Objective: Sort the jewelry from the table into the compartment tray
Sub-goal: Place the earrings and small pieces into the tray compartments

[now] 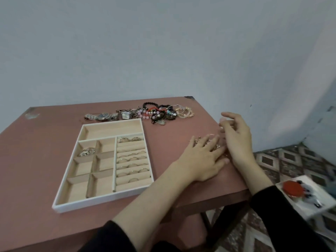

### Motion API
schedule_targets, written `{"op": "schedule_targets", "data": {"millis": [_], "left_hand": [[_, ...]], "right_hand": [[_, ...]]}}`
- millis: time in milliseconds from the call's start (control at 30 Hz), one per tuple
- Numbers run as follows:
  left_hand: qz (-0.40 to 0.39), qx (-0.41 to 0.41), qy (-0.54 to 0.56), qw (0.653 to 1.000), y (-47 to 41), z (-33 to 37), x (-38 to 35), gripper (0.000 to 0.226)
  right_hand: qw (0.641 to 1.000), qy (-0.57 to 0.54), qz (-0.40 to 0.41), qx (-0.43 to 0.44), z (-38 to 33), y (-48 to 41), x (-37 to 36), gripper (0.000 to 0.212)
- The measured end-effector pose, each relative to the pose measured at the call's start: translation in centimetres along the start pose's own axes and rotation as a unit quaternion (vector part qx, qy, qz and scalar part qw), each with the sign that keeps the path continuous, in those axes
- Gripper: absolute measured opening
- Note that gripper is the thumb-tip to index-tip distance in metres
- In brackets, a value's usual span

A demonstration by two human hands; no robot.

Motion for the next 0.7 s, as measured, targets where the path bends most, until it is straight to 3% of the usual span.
{"op": "schedule_targets", "data": {"millis": [367, 567, 700], "left_hand": [[-0.108, 0.127, 0.003, 0.986, 0.4, -4.9, 1.6, 0.071], [-0.142, 0.160, 0.023, 0.977, 0.2, -6.7, 2.2, 0.088], [-0.137, 0.156, 0.021, 0.978, 0.1, -7.5, 2.4, 0.085]], "right_hand": [[0.985, 0.050, -0.164, 0.000, -0.9, -0.3, -3.0, 0.018], [0.981, 0.079, -0.175, 0.005, -1.0, -0.7, -4.1, 0.017], [0.978, 0.116, -0.172, 0.016, -0.6, -0.5, -3.8, 0.017]]}}
Point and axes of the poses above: each hand's wrist, its own y-axis away from the middle knuckle, its own x-axis out of the back of the hand, z = x × y, the point moved 1 cm from there along -y, towards the middle knuckle
